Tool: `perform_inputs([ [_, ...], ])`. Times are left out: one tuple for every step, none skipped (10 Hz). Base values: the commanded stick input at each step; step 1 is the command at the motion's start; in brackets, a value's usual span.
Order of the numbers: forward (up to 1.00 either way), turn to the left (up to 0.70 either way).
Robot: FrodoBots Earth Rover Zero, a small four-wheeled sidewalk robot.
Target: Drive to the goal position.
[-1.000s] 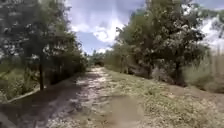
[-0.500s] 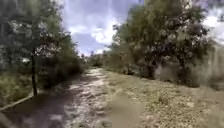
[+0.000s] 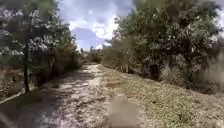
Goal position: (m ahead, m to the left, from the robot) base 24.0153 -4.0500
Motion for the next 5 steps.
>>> perform_inputs([
  [0.85, 0.00],
  [0.85, 0.00],
  [0.85, 0.18],
  [0.85, 0.28],
  [0.85, 0.19],
])
